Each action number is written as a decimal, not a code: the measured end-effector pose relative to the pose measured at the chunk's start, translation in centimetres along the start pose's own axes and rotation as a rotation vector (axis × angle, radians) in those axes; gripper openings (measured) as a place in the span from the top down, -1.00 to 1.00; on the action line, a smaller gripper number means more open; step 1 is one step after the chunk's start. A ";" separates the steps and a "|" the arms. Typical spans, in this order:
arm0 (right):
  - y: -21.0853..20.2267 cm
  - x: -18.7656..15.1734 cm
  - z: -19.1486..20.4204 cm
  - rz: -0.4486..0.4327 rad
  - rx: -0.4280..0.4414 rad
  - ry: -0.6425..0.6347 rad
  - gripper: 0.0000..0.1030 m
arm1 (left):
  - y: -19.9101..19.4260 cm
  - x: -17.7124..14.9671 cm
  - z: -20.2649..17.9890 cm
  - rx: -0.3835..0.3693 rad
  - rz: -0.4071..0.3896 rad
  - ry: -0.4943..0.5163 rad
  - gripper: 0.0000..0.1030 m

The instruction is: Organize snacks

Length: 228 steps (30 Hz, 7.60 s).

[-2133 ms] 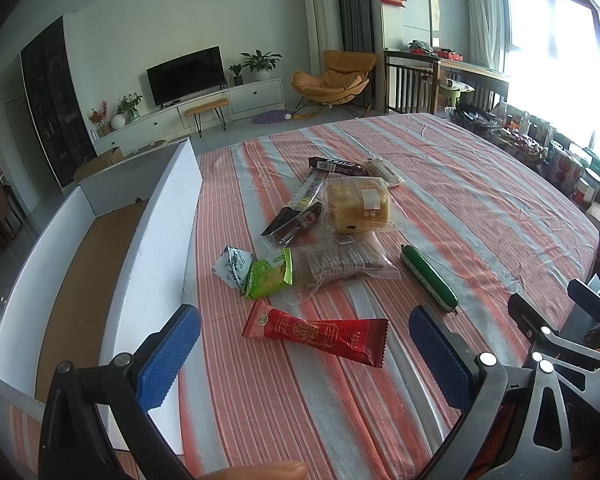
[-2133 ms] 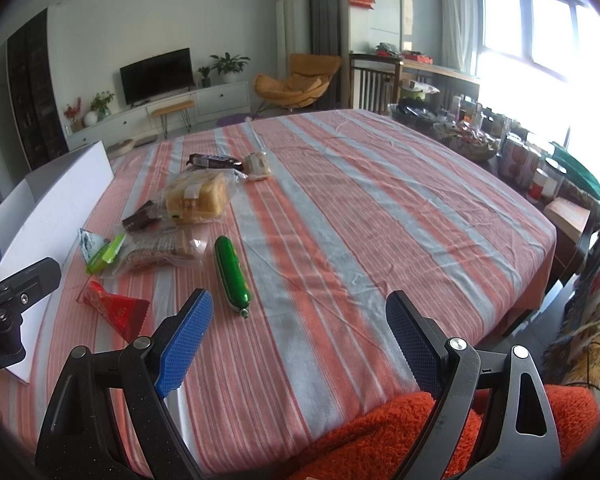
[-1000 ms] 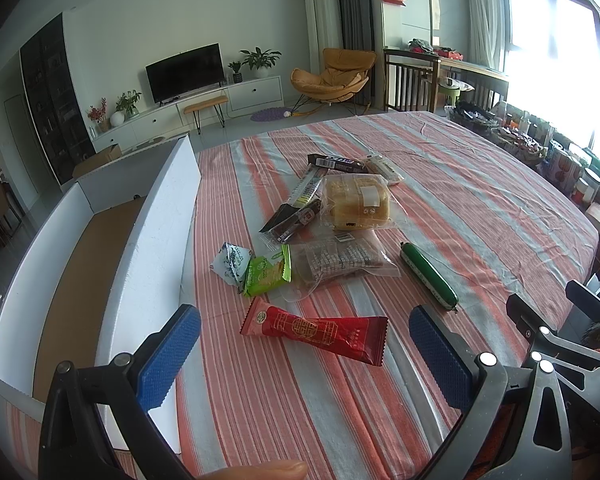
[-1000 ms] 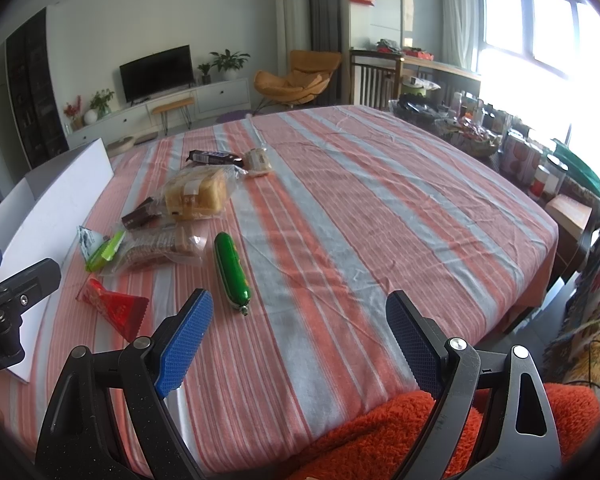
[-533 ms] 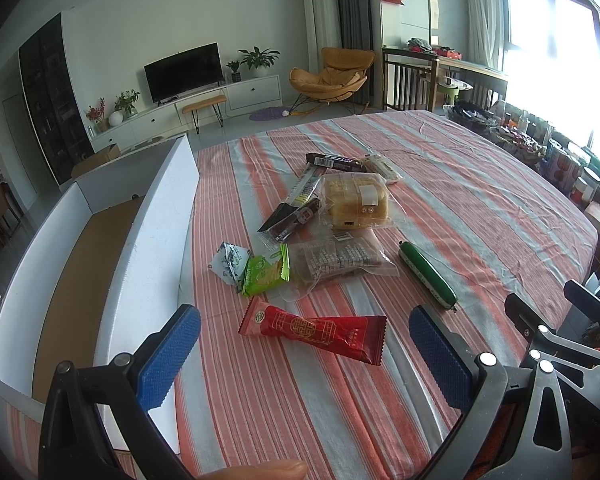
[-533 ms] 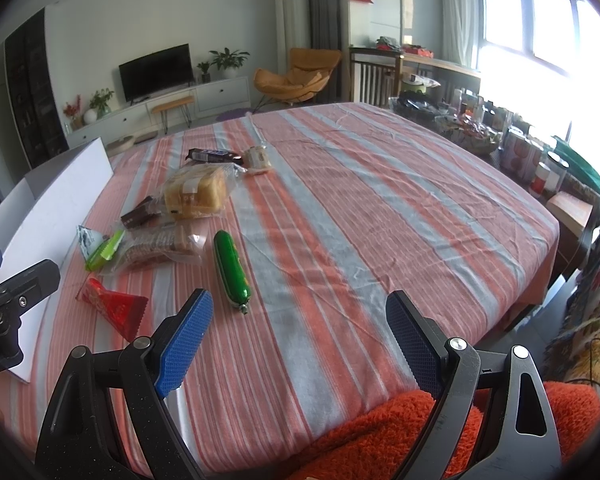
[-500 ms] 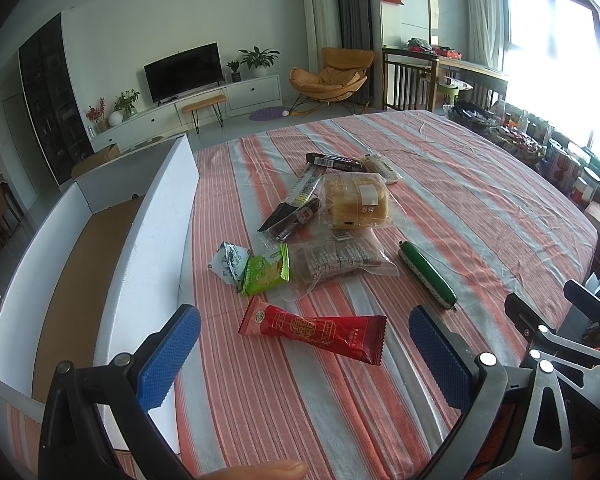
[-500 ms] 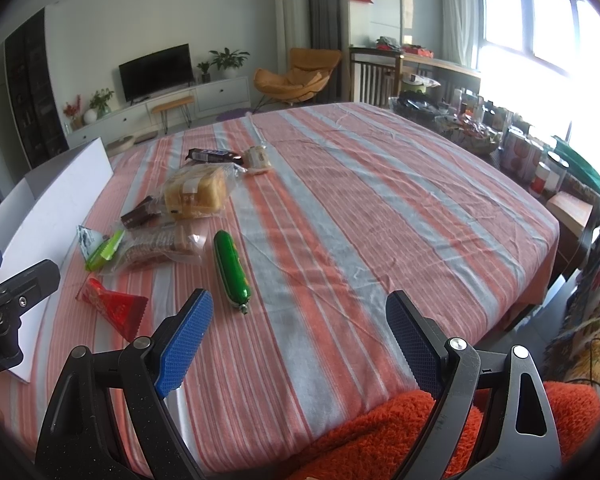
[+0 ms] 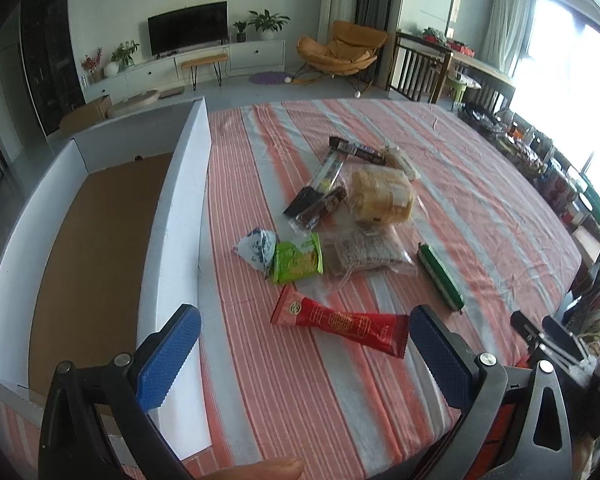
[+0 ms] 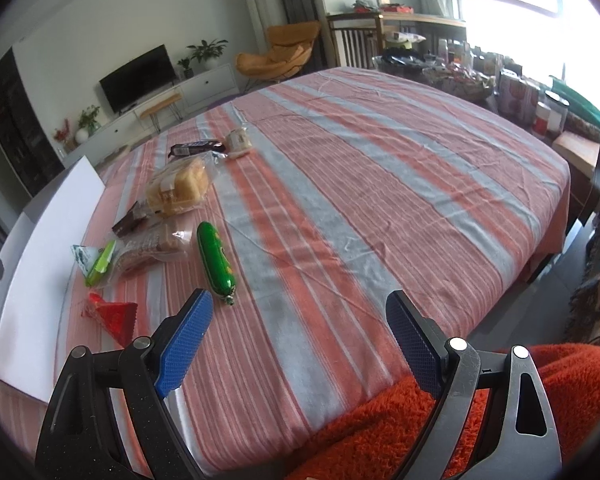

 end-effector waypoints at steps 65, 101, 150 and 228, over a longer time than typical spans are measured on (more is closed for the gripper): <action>1.0 0.6 -1.9 0.075 0.134 0.108 -0.76 | 8.2 -6.2 -2.6 -0.039 0.189 0.025 0.60; 7.1 7.6 4.6 0.380 0.398 0.128 0.55 | -2.8 -3.3 3.6 -0.379 -0.023 -0.108 0.76; 9.0 3.3 -0.8 0.082 -0.117 0.051 -0.38 | 8.5 -4.2 -6.1 -0.112 0.043 0.092 -0.92; 10.0 2.4 -0.4 0.102 -0.205 -0.013 -0.68 | 10.2 -6.8 -5.8 -0.023 -0.005 0.100 -1.00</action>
Point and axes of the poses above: each gripper's, at about its wrist camera, not at the fingertips, and y roughly the way its jaws point, z to its left, x to its top, the point moved 2 cm from there along y, roughly the way its jaws point, and after that the axes turned 14 degrees about x, right-handed, at the moved point
